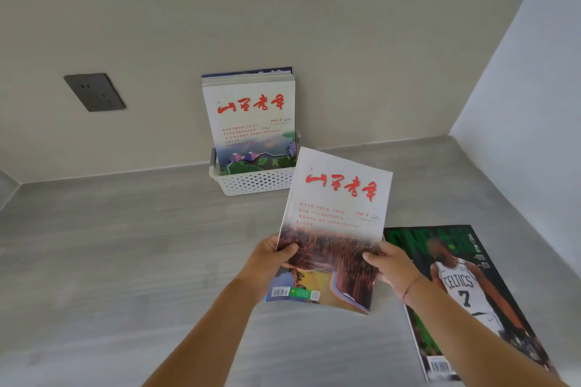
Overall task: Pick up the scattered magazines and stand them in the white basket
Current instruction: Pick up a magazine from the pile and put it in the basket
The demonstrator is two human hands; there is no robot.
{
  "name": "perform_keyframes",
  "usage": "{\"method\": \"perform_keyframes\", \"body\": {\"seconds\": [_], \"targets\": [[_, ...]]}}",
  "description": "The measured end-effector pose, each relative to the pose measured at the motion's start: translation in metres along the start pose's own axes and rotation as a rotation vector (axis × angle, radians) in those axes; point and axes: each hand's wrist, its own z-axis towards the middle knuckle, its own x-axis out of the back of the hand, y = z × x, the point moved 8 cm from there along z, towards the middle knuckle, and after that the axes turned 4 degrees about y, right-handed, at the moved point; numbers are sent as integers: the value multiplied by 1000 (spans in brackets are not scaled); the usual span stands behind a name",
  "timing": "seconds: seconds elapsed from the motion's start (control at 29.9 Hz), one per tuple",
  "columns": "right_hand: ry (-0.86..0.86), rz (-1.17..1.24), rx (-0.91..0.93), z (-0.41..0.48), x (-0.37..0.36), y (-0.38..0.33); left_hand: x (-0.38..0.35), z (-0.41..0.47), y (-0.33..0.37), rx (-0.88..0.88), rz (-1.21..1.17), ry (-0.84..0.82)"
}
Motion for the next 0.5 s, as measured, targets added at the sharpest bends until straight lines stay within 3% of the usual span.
{"method": "perform_keyframes", "body": {"seconds": [0.23,0.5], "targets": [[52,-42,226,27,-20,-91,54,29,74,-157,71,153],[97,-98,466,74,-84,-223,137,69,181,-347,66,443]]}}
